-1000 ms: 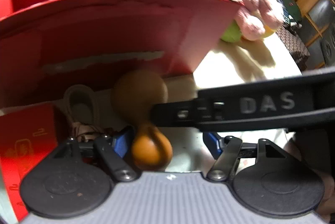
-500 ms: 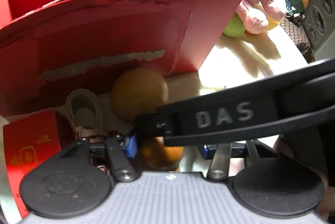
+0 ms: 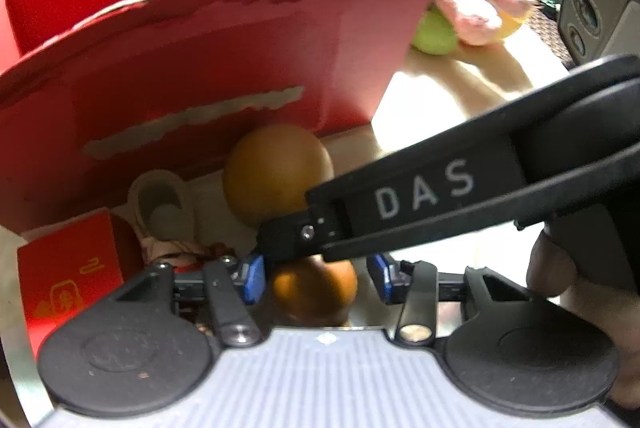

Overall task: Organize objects
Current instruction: 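Lift the wooden gourd with the right gripper and carry it over the red box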

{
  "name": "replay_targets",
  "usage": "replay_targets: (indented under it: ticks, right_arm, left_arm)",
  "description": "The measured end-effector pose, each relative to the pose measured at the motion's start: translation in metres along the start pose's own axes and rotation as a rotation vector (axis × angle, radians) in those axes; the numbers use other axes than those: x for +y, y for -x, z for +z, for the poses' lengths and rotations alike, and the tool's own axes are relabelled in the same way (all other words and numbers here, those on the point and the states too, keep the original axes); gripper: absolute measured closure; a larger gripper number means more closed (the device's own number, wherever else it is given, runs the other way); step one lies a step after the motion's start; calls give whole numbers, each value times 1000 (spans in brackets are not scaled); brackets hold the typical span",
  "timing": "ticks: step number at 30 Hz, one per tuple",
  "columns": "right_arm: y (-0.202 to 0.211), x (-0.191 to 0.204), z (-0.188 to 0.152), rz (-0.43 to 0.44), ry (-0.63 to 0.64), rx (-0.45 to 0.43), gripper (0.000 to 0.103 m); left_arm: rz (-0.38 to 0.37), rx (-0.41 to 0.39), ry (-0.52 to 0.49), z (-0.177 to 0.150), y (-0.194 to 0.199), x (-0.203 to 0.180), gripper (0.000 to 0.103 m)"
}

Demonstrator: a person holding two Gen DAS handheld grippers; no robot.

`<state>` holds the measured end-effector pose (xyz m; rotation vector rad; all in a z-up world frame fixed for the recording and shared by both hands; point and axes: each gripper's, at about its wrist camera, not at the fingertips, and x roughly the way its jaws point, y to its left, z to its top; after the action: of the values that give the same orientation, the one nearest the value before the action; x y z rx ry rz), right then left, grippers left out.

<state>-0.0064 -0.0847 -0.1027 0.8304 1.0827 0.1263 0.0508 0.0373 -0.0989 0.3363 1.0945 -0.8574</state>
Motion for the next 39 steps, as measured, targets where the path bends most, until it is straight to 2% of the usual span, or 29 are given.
replay_targets:
  ticks: [7, 15, 17, 19, 26, 33, 39]
  right_arm:
    - [28, -11, -5, 11, -23, -48, 73]
    - [50, 0, -14, 3, -11, -127, 73]
    - [56, 3, -15, 6, -1, -146, 73]
    - [63, 5, -17, 11, 11, -164, 73]
    - [88, 26, -20, 23, 89, -244, 73]
    - [107, 45, -5, 70, 149, -320, 73]
    - [113, 70, 20, 87, 228, -373, 73]
  left_arm:
    - [-44, -22, -93, -3, 20, -16, 56]
    - [-76, -67, -167, -7, 43, -35, 56]
    - [-83, -83, -180, -8, 52, -36, 56]
    - [-87, -102, -189, 6, 46, -48, 56]
    - [-97, -192, -199, 13, 79, -56, 56]
    - [-109, -293, -190, 32, 113, -47, 56]
    - [-50, -366, -216, 53, 132, -37, 56]
